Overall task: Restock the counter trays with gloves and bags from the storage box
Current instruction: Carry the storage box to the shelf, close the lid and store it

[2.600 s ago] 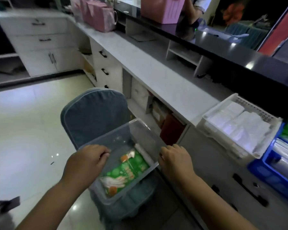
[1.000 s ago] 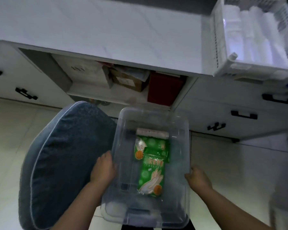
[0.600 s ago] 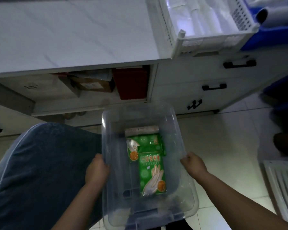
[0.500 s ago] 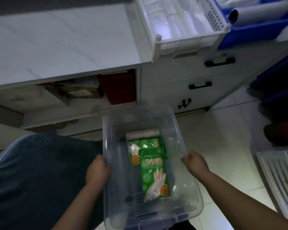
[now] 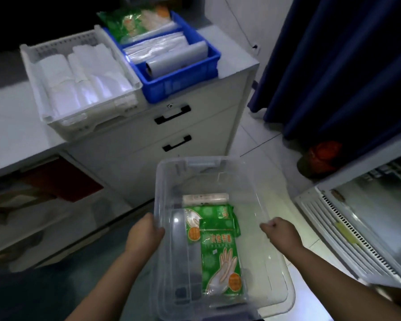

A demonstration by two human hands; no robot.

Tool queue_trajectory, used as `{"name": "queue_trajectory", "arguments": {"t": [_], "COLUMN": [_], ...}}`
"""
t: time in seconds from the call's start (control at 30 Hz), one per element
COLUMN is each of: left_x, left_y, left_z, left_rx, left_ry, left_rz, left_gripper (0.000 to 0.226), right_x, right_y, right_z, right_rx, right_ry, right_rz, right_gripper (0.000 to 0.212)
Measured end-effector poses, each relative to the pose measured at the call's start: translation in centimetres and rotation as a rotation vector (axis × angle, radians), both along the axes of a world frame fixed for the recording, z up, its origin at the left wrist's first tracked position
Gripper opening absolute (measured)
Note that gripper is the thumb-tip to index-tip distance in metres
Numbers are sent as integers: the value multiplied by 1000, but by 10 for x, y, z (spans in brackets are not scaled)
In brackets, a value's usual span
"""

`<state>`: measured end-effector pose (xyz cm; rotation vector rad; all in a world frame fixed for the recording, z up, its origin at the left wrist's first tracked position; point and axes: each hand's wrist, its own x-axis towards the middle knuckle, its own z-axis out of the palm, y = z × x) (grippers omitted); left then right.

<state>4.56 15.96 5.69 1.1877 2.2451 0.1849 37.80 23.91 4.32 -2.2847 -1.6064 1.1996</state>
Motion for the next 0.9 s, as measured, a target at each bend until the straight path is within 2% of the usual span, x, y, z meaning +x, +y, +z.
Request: {"name": "queue_trajectory", "arguments": {"t": [0.23, 0.4, 0.53, 0.67, 0.9], "left_x": [133, 195, 220, 235, 229], "left_y": [114, 185, 245, 313, 464], "left_z": [30, 46, 58, 66, 83], "left_rx": [88, 140, 187, 212, 270], "left_ry": [-33, -77, -94, -104, -204], "left_rz": [-103, -185, -242, -278, -341], "left_gripper": [18, 16, 24, 18, 19], "right_x": [143, 204, 231, 248, 239], "right_y": [64, 109, 151, 202, 321], "right_z": [31, 60, 75, 83, 100], "right_rx": [104, 232, 271, 317, 412], "right_ry": [3, -15, -3, 3, 21], "right_rz": [-183, -307, -378, -417, -549], "right_gripper": [30, 35, 33, 33, 35]}}
